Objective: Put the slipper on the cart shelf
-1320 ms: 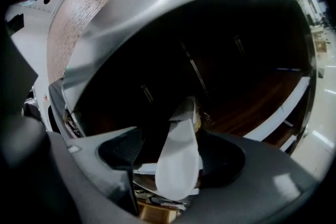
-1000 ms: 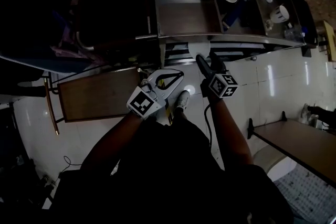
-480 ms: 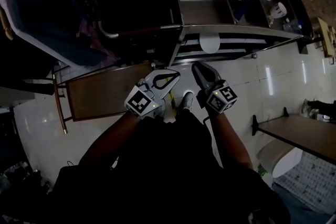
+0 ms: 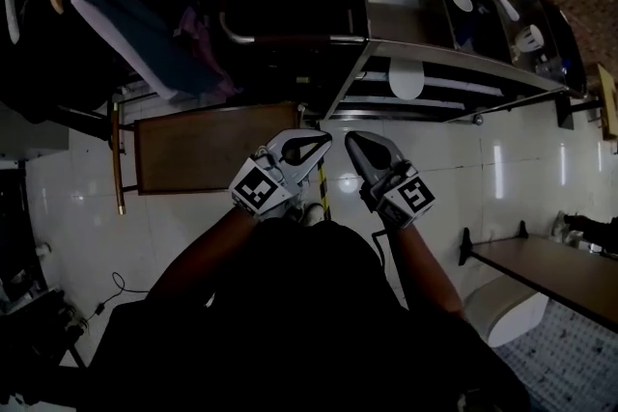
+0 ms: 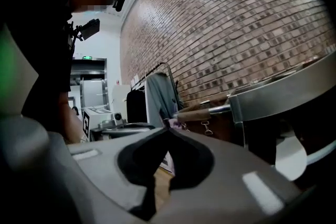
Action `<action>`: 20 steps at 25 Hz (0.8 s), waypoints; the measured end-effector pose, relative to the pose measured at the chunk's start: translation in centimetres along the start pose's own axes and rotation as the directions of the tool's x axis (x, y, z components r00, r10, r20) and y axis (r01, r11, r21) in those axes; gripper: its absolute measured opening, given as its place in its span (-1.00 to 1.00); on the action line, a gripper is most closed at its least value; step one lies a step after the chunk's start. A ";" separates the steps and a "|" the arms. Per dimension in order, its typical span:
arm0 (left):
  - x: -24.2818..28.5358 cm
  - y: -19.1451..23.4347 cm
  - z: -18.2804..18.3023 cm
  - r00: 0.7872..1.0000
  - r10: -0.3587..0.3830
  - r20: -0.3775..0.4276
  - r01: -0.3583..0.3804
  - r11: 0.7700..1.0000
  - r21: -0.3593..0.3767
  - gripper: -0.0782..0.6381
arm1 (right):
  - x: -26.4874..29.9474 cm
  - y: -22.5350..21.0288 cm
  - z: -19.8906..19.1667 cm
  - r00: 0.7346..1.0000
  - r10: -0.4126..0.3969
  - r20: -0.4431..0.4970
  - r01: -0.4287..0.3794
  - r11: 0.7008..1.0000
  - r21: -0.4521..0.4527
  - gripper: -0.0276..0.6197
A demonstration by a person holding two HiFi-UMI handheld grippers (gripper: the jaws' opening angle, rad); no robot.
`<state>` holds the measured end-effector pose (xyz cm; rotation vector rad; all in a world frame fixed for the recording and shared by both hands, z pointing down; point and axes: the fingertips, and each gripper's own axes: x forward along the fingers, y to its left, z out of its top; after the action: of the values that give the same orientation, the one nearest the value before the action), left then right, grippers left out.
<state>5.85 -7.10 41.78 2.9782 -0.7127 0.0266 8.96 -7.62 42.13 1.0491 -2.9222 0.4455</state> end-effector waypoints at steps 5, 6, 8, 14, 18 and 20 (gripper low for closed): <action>-2.9 -2.1 -0.5 0.996 0.087 -0.028 -0.087 0.996 0.009 -0.77 | -0.6 4.4 -0.8 0.992 0.126 -0.020 -0.126 0.992 -0.012 -0.91; -3.6 -2.6 -0.5 0.994 0.104 -0.028 -0.104 0.995 0.010 -0.77 | -0.8 5.3 -1.0 0.988 0.151 -0.026 -0.151 0.989 -0.009 -0.91; -5.1 -3.3 -0.2 0.990 0.135 -0.035 -0.135 0.991 0.013 -0.77 | -0.9 7.0 -1.4 0.980 0.198 -0.033 -0.198 0.980 -0.008 -0.91; -9.2 -5.2 1.1 0.980 0.196 -0.036 -0.196 0.981 0.014 -0.77 | -1.2 11.7 -1.5 0.961 0.275 -0.034 -0.276 0.961 -0.010 -0.91; -12.0 -5.2 1.7 0.973 0.229 -0.021 -0.228 0.973 0.021 -0.77 | -0.2 14.5 -1.1 0.954 0.298 -0.031 -0.299 0.953 -0.039 -0.91; -13.6 -5.2 1.9 0.973 0.231 -0.014 -0.231 0.973 0.023 -0.77 | 0.5 16.0 -1.1 0.952 0.306 -0.034 -0.307 0.951 -0.045 -0.91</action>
<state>-3.88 3.51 39.07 2.8929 -1.0589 0.0737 -1.50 4.12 39.07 0.5769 -3.0616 0.3829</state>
